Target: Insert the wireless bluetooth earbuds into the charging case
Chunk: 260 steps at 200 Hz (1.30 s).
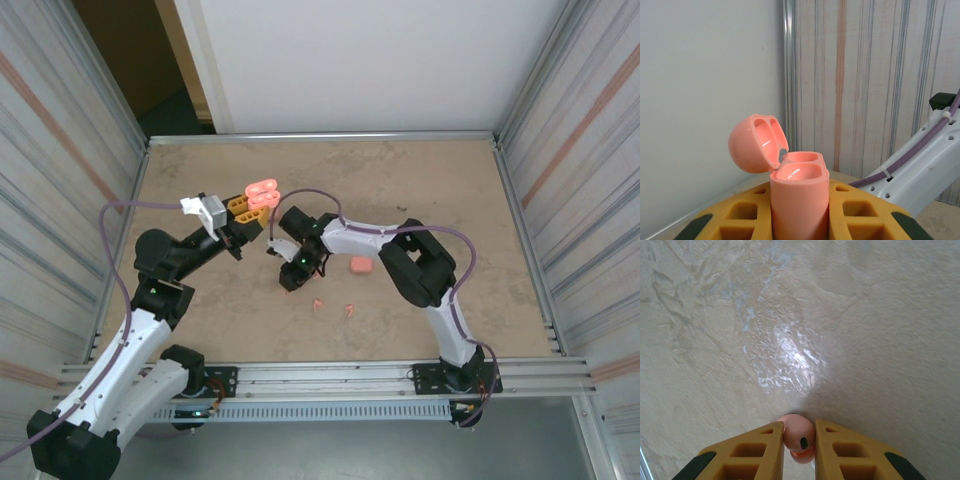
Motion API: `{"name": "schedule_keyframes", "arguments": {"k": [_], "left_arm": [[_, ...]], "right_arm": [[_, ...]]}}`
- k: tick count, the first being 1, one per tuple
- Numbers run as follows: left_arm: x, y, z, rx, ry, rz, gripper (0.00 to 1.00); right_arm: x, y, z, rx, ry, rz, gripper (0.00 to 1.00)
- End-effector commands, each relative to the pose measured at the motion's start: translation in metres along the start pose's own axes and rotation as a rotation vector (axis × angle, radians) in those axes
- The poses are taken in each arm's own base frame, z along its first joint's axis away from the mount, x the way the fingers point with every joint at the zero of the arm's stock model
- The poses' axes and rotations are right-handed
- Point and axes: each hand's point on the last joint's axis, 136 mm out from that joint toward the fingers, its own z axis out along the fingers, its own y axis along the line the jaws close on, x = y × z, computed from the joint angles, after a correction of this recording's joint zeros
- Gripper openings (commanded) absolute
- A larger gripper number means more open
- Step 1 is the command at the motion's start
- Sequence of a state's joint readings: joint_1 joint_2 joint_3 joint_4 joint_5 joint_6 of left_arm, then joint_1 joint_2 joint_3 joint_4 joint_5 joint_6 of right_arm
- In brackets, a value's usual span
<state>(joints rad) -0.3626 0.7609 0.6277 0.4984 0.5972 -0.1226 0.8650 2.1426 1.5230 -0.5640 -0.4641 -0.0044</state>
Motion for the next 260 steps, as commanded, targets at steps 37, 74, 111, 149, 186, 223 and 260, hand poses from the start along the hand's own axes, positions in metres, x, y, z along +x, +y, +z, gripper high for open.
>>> {"name": "schedule_keyframes", "arguments": {"k": [37,74,111,149,186,223,260], "left_arm": [[0.001,0.007,0.000,-0.045,-0.002,0.020,0.00],[0.019,0.018,0.001,-0.094,0.032,0.000,0.00],[0.036,0.033,0.001,-0.163,0.068,-0.024,0.00],[0.053,0.044,0.001,-0.217,0.098,-0.047,0.00],[0.064,0.046,0.002,-0.216,0.107,-0.071,0.00],[0.074,0.047,0.006,-0.206,0.119,-0.095,0.00],[0.081,0.045,0.010,-0.176,0.126,-0.114,0.00]], "right_arm": [[-0.031,0.003,-0.070,0.028,-0.217,0.009,0.19],[-0.039,-0.001,-0.114,0.073,-0.323,0.007,0.19],[-0.046,-0.004,-0.161,0.124,-0.433,-0.010,0.19],[-0.053,0.000,-0.204,0.172,-0.546,-0.034,0.19],[-0.057,0.009,-0.238,0.212,-0.630,-0.075,0.18],[-0.063,0.017,-0.267,0.251,-0.718,-0.111,0.18],[-0.070,0.027,-0.289,0.268,-0.793,-0.150,0.18]]}}
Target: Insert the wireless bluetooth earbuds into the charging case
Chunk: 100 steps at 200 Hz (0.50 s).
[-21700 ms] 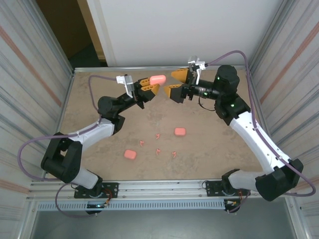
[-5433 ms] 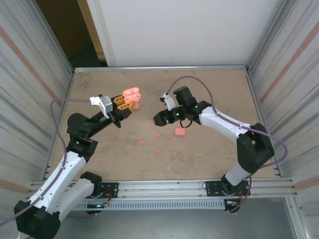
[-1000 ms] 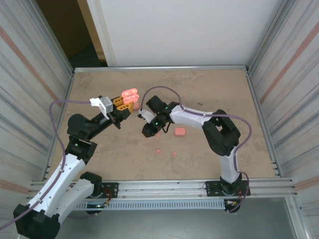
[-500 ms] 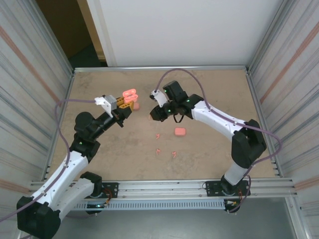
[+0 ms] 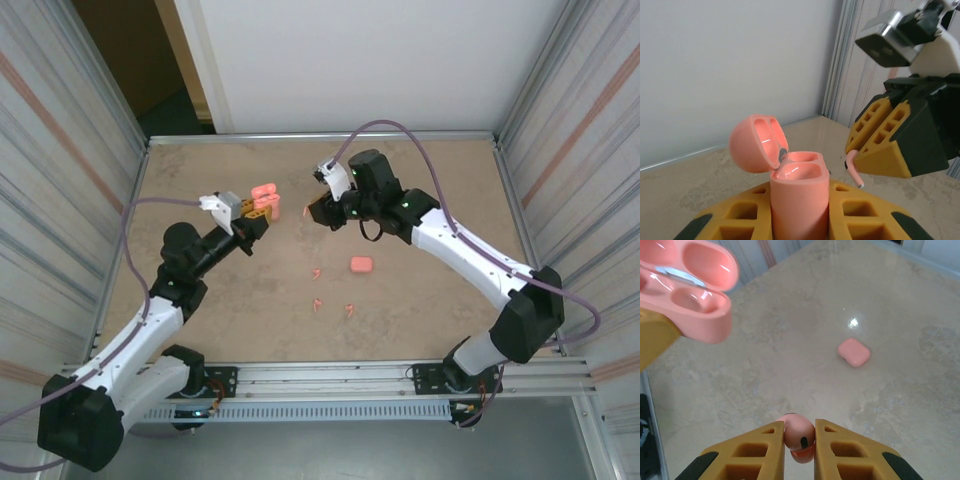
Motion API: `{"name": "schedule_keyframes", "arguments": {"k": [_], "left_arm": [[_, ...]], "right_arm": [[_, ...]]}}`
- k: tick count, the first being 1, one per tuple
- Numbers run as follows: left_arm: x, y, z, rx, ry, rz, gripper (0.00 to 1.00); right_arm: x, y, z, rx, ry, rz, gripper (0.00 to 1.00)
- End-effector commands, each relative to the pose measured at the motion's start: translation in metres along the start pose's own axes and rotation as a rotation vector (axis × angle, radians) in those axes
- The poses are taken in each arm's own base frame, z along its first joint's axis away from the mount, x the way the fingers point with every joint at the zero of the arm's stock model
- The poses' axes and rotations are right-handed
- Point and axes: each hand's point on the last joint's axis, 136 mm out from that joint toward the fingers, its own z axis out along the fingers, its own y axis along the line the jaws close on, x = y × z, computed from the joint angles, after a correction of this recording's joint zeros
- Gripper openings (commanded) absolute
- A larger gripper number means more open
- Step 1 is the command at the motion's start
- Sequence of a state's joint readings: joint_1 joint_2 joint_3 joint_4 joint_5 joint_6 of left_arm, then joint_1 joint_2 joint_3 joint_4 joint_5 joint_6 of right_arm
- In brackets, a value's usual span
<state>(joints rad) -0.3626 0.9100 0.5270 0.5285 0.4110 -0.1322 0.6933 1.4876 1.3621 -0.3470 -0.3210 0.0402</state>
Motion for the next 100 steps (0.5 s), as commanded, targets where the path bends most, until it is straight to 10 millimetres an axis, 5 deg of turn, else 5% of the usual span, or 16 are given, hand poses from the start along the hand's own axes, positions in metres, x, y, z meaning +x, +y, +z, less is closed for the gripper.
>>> {"name": "schedule_keyframes", "arguments": {"k": [1,100], "left_arm": [[-0.006,-0.006,0.001,0.035,-0.040,0.001,0.00],[0.003,-0.012,0.009,0.101,-0.032,-0.028,0.00]], "right_arm": [[-0.021,0.000,-0.015,0.025,-0.086,-0.050,0.18],[-0.079,0.027,-0.027,0.001,-0.257,-0.177,0.18]]}}
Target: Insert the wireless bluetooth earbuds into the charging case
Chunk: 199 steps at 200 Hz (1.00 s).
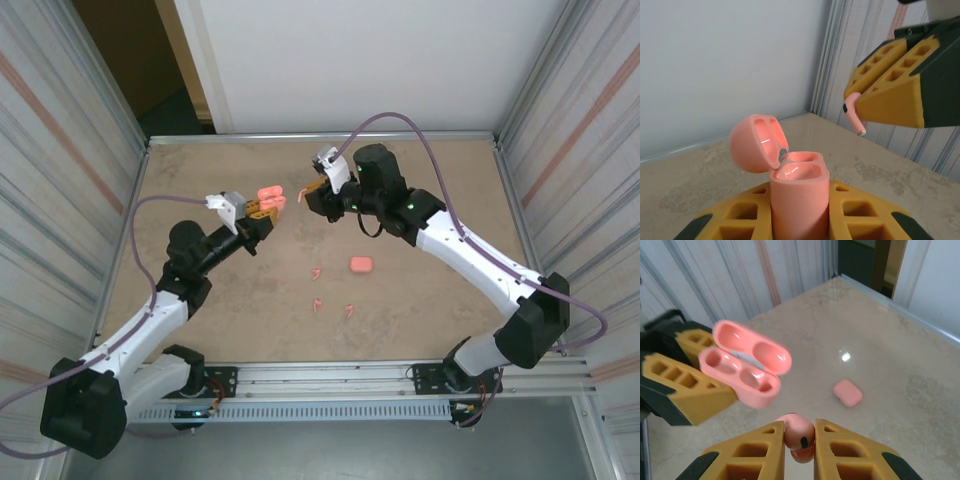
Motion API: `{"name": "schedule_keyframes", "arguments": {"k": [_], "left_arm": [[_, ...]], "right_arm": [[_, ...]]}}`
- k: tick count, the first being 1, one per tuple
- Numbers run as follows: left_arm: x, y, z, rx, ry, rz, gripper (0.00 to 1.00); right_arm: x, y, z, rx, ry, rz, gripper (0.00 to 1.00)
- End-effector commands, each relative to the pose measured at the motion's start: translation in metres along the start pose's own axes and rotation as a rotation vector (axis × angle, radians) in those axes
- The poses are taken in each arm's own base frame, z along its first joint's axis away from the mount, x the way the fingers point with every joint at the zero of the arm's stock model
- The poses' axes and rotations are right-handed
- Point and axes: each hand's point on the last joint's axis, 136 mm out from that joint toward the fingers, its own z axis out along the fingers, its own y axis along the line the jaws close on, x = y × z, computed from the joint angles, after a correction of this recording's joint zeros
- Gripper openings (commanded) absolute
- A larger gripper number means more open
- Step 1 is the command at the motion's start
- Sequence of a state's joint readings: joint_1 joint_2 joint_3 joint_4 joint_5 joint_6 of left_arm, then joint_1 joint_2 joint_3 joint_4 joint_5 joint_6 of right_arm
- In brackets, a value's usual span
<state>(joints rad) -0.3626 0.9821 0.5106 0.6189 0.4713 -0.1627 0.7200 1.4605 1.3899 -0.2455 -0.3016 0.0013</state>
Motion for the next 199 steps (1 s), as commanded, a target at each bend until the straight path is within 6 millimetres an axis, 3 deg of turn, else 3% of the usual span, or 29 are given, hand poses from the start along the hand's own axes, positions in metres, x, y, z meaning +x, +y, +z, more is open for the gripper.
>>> {"name": "schedule_keyframes", "arguments": {"k": [1,80,199], "left_arm": [[-0.009,-0.008,0.000,0.043,-0.039,0.002,0.00],[-0.008,-0.010,0.002,0.060,-0.040,-0.006,0.00],[-0.008,-0.011,0.001,0.061,-0.039,-0.010,0.00]], "right_arm": [[-0.040,0.008,-0.007,0.007,-0.112,-0.081,0.18],[-0.056,0.028,0.011,-0.020,-0.148,-0.152,0.18],[-0.042,0.042,0.036,-0.065,-0.102,-0.169,0.18]]}}
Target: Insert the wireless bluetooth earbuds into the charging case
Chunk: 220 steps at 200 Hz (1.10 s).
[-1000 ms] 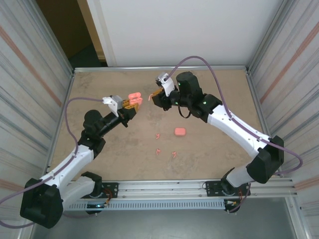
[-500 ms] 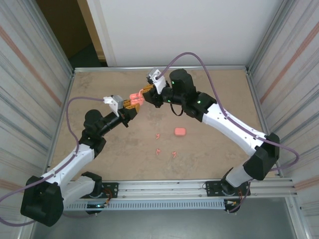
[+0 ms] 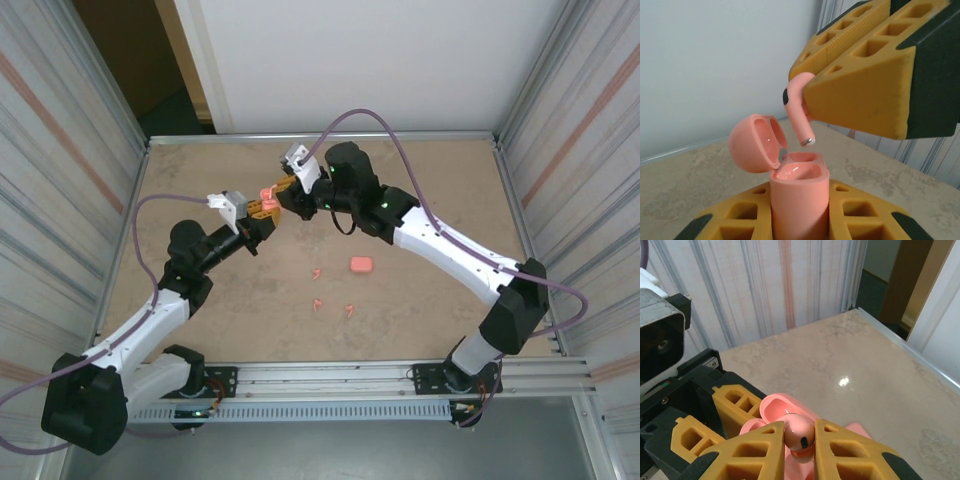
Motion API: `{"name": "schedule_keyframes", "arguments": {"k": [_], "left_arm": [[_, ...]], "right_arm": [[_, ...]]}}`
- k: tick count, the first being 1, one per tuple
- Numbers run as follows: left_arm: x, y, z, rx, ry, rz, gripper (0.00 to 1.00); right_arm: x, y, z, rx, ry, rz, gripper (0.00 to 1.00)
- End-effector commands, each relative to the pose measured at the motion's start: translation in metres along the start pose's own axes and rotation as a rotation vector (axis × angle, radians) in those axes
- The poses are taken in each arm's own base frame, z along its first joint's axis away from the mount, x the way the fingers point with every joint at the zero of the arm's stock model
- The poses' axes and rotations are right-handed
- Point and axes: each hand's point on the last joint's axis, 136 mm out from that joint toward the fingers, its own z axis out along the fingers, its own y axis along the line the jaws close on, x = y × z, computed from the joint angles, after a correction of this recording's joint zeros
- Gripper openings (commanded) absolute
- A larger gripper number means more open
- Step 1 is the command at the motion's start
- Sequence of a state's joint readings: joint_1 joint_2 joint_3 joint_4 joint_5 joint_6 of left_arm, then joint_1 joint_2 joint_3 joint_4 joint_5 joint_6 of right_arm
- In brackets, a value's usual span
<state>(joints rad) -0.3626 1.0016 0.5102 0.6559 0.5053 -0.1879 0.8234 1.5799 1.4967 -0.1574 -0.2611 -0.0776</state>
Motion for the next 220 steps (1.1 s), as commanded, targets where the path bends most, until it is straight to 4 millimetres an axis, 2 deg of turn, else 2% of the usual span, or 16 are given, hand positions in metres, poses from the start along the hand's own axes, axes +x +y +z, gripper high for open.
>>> {"name": "schedule_keyframes", "arguments": {"k": [1,165,220], "left_arm": [[-0.007,-0.006,-0.001,0.027,-0.029,0.007,0.00],[-0.008,-0.006,-0.002,0.025,-0.034,0.008,0.00],[-0.008,-0.007,-0.002,0.029,-0.033,0.007,0.00]], "right_arm": [[-0.016,0.005,0.001,-0.011,-0.037,-0.034,0.18],[0.004,0.021,0.005,-0.093,0.044,-0.022,0.19],[0.000,0.022,0.004,-0.108,0.037,-0.019,0.20]]}}
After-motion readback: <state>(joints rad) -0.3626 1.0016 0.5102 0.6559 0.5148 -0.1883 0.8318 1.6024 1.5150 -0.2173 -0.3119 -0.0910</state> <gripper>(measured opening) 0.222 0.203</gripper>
